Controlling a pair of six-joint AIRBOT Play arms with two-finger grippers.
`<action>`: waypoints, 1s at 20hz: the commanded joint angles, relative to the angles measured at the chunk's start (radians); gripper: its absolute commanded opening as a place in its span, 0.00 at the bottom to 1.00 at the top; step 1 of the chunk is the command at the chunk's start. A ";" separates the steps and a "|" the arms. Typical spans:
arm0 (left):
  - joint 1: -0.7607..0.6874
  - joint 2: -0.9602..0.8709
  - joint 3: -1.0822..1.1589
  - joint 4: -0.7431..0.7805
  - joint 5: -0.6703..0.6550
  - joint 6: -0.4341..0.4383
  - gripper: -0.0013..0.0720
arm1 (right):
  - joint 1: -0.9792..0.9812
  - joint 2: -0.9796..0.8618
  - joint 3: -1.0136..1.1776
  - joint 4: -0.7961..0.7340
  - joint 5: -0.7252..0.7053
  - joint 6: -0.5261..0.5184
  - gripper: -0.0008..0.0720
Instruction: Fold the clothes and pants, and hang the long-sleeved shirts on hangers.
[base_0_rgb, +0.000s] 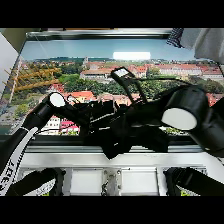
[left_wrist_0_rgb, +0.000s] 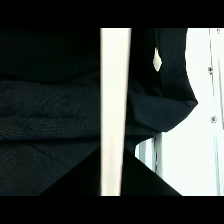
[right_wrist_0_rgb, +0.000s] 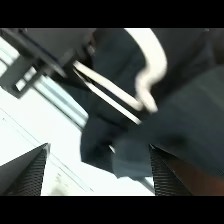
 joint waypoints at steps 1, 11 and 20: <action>0.000 -0.001 0.001 0.002 -0.001 0.002 0.04 | -0.127 0.081 0.001 0.064 0.127 -0.180 0.95; 0.000 -0.001 0.001 0.002 0.000 0.002 0.04 | -0.703 0.080 0.000 0.265 0.134 -0.595 0.95; 0.000 -0.001 0.000 0.003 0.000 0.002 0.04 | -1.026 0.079 -0.185 0.698 0.290 -1.195 0.95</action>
